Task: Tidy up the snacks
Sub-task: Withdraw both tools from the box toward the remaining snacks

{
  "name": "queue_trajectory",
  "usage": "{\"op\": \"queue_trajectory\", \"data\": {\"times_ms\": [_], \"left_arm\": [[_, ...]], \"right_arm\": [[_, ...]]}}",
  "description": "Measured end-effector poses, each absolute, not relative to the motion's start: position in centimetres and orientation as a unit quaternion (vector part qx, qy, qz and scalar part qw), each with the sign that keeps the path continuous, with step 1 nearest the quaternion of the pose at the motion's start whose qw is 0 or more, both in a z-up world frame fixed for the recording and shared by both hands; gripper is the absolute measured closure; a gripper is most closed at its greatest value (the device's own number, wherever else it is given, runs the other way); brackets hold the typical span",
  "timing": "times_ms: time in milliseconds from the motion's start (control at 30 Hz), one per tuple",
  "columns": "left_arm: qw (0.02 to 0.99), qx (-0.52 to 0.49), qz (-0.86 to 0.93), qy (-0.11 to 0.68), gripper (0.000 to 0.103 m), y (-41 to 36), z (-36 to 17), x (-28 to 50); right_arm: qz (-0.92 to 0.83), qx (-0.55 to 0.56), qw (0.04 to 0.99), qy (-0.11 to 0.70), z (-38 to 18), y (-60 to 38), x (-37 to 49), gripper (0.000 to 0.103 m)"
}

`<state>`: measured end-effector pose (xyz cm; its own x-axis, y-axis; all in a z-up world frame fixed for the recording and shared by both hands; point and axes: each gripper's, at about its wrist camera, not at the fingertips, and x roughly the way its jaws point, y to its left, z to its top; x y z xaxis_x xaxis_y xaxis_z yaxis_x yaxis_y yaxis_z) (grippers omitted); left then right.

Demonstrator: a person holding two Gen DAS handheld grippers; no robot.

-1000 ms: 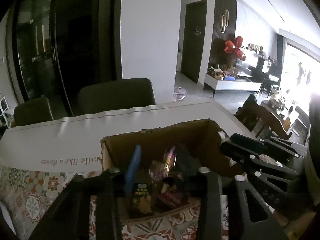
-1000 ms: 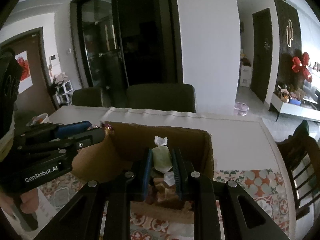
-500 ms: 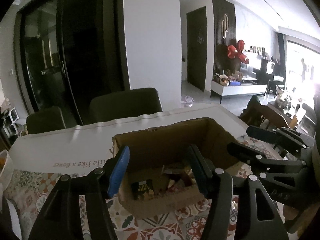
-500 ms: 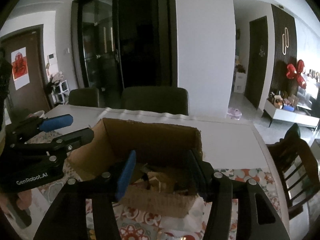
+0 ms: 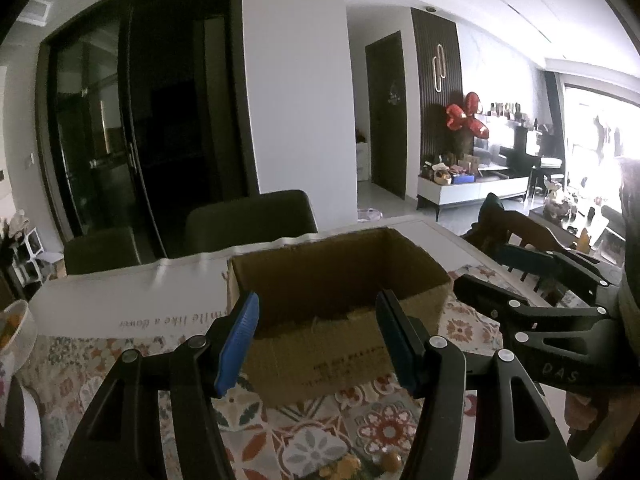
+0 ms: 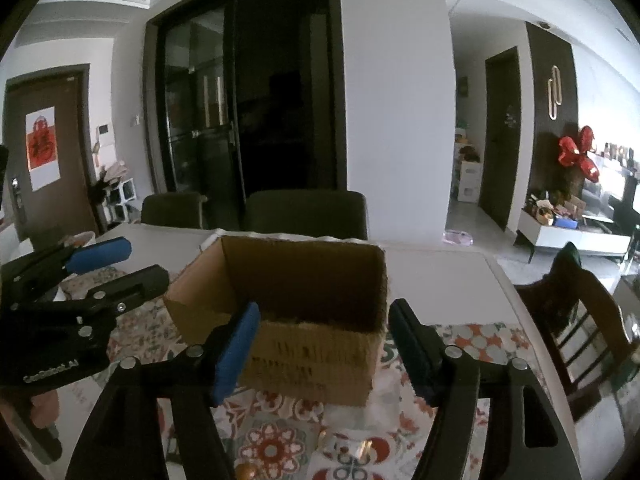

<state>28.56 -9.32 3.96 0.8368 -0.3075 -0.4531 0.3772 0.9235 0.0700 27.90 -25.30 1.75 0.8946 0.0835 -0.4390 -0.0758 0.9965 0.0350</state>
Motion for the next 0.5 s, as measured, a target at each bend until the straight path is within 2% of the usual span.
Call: {"op": "queue_trajectory", "data": {"times_ms": [500], "left_arm": [[0.949,0.076,-0.182,0.248,0.043,-9.0,-1.0,23.7]], "right_arm": [[-0.031,0.007,0.97,0.24,-2.0,-26.0,22.1,0.034]]}}
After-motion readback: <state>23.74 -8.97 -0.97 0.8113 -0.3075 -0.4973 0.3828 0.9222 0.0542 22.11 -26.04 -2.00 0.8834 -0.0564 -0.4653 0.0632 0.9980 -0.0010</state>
